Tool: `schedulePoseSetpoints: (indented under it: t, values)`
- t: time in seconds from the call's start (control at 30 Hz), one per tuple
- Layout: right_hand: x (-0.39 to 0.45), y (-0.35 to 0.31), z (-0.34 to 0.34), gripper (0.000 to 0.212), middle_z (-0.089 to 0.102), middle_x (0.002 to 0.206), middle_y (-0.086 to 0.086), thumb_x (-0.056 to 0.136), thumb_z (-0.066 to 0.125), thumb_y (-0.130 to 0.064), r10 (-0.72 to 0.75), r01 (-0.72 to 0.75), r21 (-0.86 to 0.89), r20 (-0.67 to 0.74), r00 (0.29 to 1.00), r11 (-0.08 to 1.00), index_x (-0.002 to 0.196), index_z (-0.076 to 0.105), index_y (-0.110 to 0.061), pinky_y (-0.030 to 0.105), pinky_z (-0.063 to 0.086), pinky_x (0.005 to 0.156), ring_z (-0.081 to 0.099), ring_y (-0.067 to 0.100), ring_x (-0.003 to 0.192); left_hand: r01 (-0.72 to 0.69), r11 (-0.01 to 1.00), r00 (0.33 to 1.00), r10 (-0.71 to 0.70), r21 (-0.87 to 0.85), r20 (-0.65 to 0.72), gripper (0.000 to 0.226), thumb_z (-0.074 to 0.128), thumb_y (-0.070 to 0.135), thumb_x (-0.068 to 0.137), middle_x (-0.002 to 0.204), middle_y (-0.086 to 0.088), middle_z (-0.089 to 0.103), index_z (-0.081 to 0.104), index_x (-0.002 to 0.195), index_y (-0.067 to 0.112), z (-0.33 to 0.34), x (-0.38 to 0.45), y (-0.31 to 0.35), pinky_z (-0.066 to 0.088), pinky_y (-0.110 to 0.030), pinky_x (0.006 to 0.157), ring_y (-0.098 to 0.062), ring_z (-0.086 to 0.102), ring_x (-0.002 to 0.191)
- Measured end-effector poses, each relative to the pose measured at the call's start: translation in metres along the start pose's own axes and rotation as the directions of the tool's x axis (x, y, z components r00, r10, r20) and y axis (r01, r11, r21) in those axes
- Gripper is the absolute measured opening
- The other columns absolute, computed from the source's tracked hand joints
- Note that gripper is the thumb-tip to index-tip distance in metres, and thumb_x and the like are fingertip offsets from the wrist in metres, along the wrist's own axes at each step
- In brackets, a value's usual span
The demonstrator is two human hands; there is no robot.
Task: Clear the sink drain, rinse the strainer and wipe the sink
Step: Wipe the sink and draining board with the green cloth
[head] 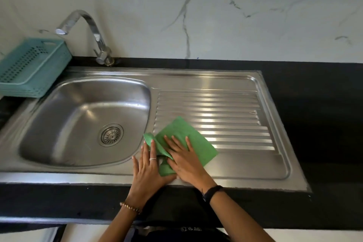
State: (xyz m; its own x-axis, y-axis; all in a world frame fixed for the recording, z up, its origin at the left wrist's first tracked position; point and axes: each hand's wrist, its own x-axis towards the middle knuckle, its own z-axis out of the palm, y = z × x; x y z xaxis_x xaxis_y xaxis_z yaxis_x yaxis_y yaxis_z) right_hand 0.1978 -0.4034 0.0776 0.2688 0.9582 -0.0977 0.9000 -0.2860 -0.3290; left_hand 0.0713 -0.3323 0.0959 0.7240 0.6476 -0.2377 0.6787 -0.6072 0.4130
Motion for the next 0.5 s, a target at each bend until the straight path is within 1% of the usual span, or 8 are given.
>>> schedulePoseSetpoints:
  t: [0.07,0.13,0.2,0.27,0.37,0.4,0.47,0.5]
  values:
    - [-0.02,0.012,-0.002,0.053,0.007,0.159,-0.01,0.098,0.033,-0.032,0.093,-0.092,0.022,-0.038,0.995,0.996,0.148,0.017,-0.03,0.043,-0.014,0.115,0.002,0.012,0.147,-0.078,0.996,0.997,0.077,0.033,0.03,0.12,0.048,0.08,0.061,0.156,-0.011,-0.014,-0.036,0.129,0.026,0.007,0.002,0.011,-0.016,-0.042,0.112,-0.014,-0.024,0.138]
    - [-0.041,0.031,-0.008,0.051,0.008,0.159,-0.011,0.099,0.031,-0.033,0.2,-0.198,0.04,-0.069,0.977,0.979,0.147,0.016,-0.034,0.039,-0.013,0.115,0.002,0.011,0.147,-0.176,0.983,0.982,0.171,0.061,0.078,0.116,0.036,0.084,0.06,0.156,-0.008,-0.015,-0.037,0.129,0.026,0.015,0.005,0.026,-0.02,-0.041,0.108,-0.013,-0.028,0.134]
    - [-0.063,0.057,-0.016,0.05,0.007,0.159,-0.011,0.099,0.031,-0.031,0.304,-0.3,0.058,-0.092,0.948,0.952,0.147,0.016,-0.037,0.038,-0.01,0.117,0.001,0.01,0.147,-0.261,0.963,0.959,0.25,0.067,0.131,0.109,0.035,0.081,0.067,0.156,-0.006,-0.016,-0.036,0.131,0.027,0.023,0.009,0.043,-0.02,-0.043,0.109,-0.016,-0.026,0.138]
    - [-0.089,0.088,-0.027,0.051,0.006,0.159,-0.009,0.099,0.032,-0.027,0.414,-0.405,0.092,-0.123,0.902,0.91,0.147,0.018,-0.035,0.038,-0.004,0.118,0.001,0.01,0.147,-0.334,0.94,0.926,0.311,0.076,0.214,0.096,0.036,0.074,0.077,0.156,-0.003,-0.019,-0.026,0.137,0.032,0.029,0.014,0.059,-0.017,-0.049,0.112,-0.02,-0.022,0.142]
    - [-0.125,0.129,-0.045,0.052,0.005,0.159,-0.005,0.099,0.032,-0.023,0.579,-0.569,0.111,-0.151,0.801,0.815,0.147,0.015,-0.033,0.039,0.0,0.118,0.002,0.013,0.147,-0.398,0.912,0.882,0.35,0.099,0.314,0.072,0.029,0.07,0.083,0.154,0.001,-0.026,-0.006,0.142,0.046,0.03,0.017,0.072,-0.018,-0.054,0.111,-0.024,-0.024,0.142]
    - [-0.133,0.136,-0.048,0.053,0.006,0.16,-0.004,0.099,0.032,-0.023,0.62,-0.611,0.107,-0.161,0.768,0.784,0.148,0.015,-0.032,0.039,0.001,0.118,0.004,0.014,0.147,-0.404,0.908,0.879,0.353,0.108,0.32,0.07,0.024,0.071,0.082,0.154,0.001,-0.027,-0.003,0.142,0.047,0.03,0.017,0.072,-0.019,-0.054,0.11,-0.024,-0.024,0.142]
    - [-0.138,0.139,-0.049,0.052,0.008,0.16,-0.001,0.099,0.032,-0.024,0.669,-0.661,0.109,-0.19,0.719,0.742,0.148,0.015,-0.029,0.039,0.002,0.118,0.006,0.016,0.147,-0.408,0.904,0.885,0.357,0.129,0.298,0.078,0.007,0.077,0.071,0.152,0.002,-0.028,-0.003,0.142,0.046,0.027,0.014,0.067,-0.019,-0.052,0.11,-0.022,-0.023,0.142]
    - [-0.138,0.135,-0.047,0.051,0.009,0.159,0.0,0.1,0.032,-0.025,0.686,-0.675,0.127,-0.199,0.7,0.726,0.148,0.016,-0.027,0.04,0.002,0.118,0.007,0.018,0.147,-0.403,0.907,0.89,0.356,0.125,0.285,0.081,0.003,0.077,0.068,0.152,0.003,-0.028,-0.003,0.142,0.045,0.026,0.012,0.062,-0.019,-0.051,0.11,-0.021,-0.022,0.142]
